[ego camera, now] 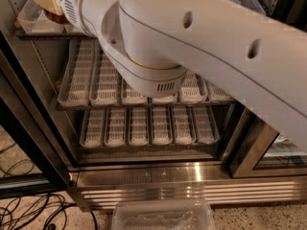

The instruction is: Pick coke can from top shelf of fridge

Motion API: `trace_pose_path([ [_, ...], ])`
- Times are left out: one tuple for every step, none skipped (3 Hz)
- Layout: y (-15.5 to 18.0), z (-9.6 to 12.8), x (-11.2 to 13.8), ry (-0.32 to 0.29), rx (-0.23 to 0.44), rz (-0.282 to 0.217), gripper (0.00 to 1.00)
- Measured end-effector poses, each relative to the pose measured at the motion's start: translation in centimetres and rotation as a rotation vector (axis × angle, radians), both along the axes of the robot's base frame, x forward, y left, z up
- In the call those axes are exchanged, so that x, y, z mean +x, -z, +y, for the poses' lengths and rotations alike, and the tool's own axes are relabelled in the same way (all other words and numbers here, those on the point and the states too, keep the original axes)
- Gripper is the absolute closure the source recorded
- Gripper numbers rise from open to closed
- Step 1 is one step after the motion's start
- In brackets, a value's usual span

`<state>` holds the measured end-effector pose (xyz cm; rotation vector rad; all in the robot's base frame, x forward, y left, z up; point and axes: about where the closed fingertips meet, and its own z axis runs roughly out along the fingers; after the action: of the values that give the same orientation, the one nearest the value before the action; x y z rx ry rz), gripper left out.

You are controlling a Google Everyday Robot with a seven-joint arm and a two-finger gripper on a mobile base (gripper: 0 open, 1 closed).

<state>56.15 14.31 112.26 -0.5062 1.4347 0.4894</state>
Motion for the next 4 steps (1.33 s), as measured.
trace_pose_path([
  [0.1,2.2,-3.9,-0.081,-0.024,0.0,1.0],
  [0.1,2.2,-3.9,-0.081,-0.024,0.0,1.0],
  [-0.9,2.7,-4.7,-0.113,-0.017,-0.016,1.0],
  [-0.6,-0.4,-5.5,-0.13,0.013,0.026,1.0],
])
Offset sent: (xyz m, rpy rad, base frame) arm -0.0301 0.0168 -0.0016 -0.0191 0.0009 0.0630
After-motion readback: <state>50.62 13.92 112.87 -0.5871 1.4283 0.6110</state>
